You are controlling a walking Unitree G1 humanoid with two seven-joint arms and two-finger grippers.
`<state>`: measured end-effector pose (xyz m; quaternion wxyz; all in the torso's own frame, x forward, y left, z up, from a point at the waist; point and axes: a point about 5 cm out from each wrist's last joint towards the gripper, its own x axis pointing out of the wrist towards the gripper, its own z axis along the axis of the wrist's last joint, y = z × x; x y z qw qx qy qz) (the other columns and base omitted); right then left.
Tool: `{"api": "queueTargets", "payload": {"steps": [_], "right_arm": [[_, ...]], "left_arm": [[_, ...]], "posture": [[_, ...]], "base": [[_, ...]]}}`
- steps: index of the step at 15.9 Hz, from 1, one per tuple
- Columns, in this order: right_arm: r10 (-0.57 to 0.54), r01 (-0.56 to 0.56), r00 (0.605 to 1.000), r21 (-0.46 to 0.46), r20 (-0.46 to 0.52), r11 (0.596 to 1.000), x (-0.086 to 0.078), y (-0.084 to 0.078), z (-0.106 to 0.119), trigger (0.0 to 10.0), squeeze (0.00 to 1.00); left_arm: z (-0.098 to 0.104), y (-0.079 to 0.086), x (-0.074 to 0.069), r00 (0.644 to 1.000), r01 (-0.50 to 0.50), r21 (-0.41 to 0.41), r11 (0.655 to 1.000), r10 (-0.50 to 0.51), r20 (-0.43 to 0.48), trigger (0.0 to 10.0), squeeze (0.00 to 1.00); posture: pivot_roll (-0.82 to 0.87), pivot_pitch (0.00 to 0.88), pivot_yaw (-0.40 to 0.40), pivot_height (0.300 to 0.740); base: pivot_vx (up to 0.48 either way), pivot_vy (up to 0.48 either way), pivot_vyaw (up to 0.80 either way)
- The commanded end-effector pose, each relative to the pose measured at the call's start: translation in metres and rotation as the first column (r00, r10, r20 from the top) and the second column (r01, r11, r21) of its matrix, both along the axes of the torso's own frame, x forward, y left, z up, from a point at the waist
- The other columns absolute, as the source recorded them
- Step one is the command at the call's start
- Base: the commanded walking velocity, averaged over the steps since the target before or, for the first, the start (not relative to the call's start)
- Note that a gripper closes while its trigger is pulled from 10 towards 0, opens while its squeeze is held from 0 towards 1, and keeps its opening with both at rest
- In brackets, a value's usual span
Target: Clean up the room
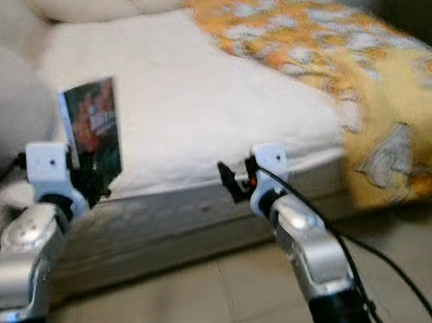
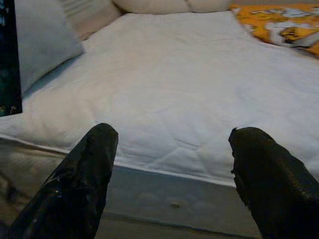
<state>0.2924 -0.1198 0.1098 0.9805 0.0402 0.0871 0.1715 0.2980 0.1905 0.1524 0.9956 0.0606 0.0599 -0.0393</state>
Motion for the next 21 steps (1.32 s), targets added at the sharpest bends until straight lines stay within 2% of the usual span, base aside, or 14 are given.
{"api": "queueTargets", "payload": {"steps": [1,6,8,10,16,21], "right_arm": [[0.017,-0.017,1.000,-0.012,0.000,1.000,0.002,0.004,0.000,10.0,0.00],[0.074,-0.072,0.997,-0.067,0.017,0.995,0.006,0.010,0.000,10.0,0.00],[0.084,-0.083,0.996,-0.068,0.019,0.994,0.006,0.012,0.000,10.0,0.00],[0.078,-0.076,0.997,-0.076,0.022,0.994,0.009,0.011,0.001,10.0,0.00],[0.036,-0.034,0.999,-0.058,0.028,0.998,0.013,0.005,0.002,10.0,0.00],[0.028,-0.026,0.999,-0.060,0.039,0.998,0.014,0.007,0.003,10.0,0.00]], "left_arm": [[0.009,0.004,0.002,0.999,-0.005,0.008,1.000,0.005,0.042,10.0,0.00],[0.011,0.007,0.008,0.999,-0.001,0.024,1.000,0.000,0.043,10.0,0.00],[0.011,0.009,0.008,0.999,-0.004,0.024,1.000,0.003,0.042,10.0,0.00],[0.012,0.007,0.010,0.999,0.005,0.023,1.000,-0.006,0.041,10.0,0.00],[0.007,0.000,0.010,0.998,0.053,0.013,0.999,-0.053,0.026,10.0,0.00],[0.005,0.000,0.010,0.998,0.059,0.017,0.998,-0.059,0.018,10.0,0.00]], "posture": [[-0.07,0.000,-0.017,0.740],[-0.06,0.000,-0.013,0.740],[-0.07,0.000,-0.009,0.740],[-0.06,0.000,-0.014,0.740],[-0.08,0.000,-0.009,0.740],[-0.08,0.000,-0.001,0.740]], "base": [[0.337,0.000,0.80],[0.342,0.000,0.00],[0.356,0.000,0.60],[0.354,0.000,0.69],[0.354,0.000,0.00],[0.355,0.000,0.00]]}}
